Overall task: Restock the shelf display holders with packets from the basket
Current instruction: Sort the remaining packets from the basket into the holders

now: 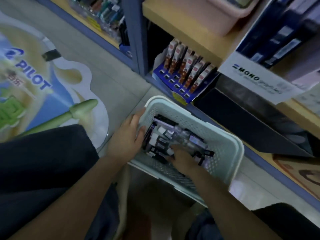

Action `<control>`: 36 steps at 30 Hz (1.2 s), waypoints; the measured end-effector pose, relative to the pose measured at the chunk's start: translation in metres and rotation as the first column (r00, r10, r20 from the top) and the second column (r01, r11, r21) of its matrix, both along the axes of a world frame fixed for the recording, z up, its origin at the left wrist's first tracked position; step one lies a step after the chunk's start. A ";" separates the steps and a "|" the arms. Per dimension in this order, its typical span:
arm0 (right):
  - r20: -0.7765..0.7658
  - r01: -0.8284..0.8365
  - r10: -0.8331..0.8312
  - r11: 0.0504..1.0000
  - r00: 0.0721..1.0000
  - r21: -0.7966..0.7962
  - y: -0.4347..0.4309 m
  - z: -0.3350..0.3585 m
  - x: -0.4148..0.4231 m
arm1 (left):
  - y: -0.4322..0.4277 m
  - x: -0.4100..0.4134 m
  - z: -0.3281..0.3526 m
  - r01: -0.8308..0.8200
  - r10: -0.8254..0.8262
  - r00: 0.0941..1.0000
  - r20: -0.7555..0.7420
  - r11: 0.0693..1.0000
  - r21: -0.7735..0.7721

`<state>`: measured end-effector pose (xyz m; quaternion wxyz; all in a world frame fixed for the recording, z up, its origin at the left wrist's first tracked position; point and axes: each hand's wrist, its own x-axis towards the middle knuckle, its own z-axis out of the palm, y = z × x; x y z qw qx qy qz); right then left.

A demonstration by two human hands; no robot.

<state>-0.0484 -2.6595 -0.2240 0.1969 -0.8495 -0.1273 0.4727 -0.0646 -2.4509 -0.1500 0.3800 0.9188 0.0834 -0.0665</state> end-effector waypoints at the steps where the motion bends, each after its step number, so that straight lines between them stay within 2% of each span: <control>1: -0.029 -0.011 0.011 1.000 1.000 -0.017 0.002 -0.008 0.001 | 0.001 -0.001 -0.003 -0.003 0.003 1.000 0.022 1.000 -0.017; 7: 0.031 -0.232 0.236 0.968 0.971 -0.099 0.015 -0.035 0.015 | 0.003 -0.002 -0.012 -0.008 0.017 0.994 0.109 0.996 -0.084; 11: -0.044 -0.299 0.297 0.952 0.954 -0.069 0.016 -0.039 0.021 | 0.001 -0.002 -0.014 -0.030 0.038 0.995 0.095 0.996 -0.079; 18: -0.012 -0.172 0.173 0.983 0.985 0.057 0.017 -0.042 0.005 | 0.001 -0.002 -0.018 -0.026 0.036 0.993 0.108 0.995 -0.092; 26: 0.041 -0.164 0.163 0.986 0.986 0.016 0.018 -0.028 0.015 | 0.002 -0.002 -0.017 -0.034 0.044 0.993 0.106 0.995 -0.092; 30: 0.070 -0.109 0.104 0.991 0.992 0.071 0.010 -0.008 0.020 | -0.005 -0.007 -0.007 -0.137 0.127 0.976 0.179 0.989 0.048; 33: 0.075 -0.047 0.038 0.991 0.996 0.125 0.005 0.009 0.019 | -0.020 -0.018 0.001 -0.196 0.183 0.959 0.217 0.980 0.039; 35: 0.115 -0.004 -0.015 0.987 0.993 0.161 0.005 0.022 0.017 | -0.034 -0.027 0.006 -0.189 0.188 0.969 0.159 0.982 -0.005; 36: 0.140 0.024 -0.051 0.982 0.989 0.188 0.007 0.028 0.015 | -0.042 -0.031 0.008 -0.212 0.218 0.973 0.074 0.974 -0.081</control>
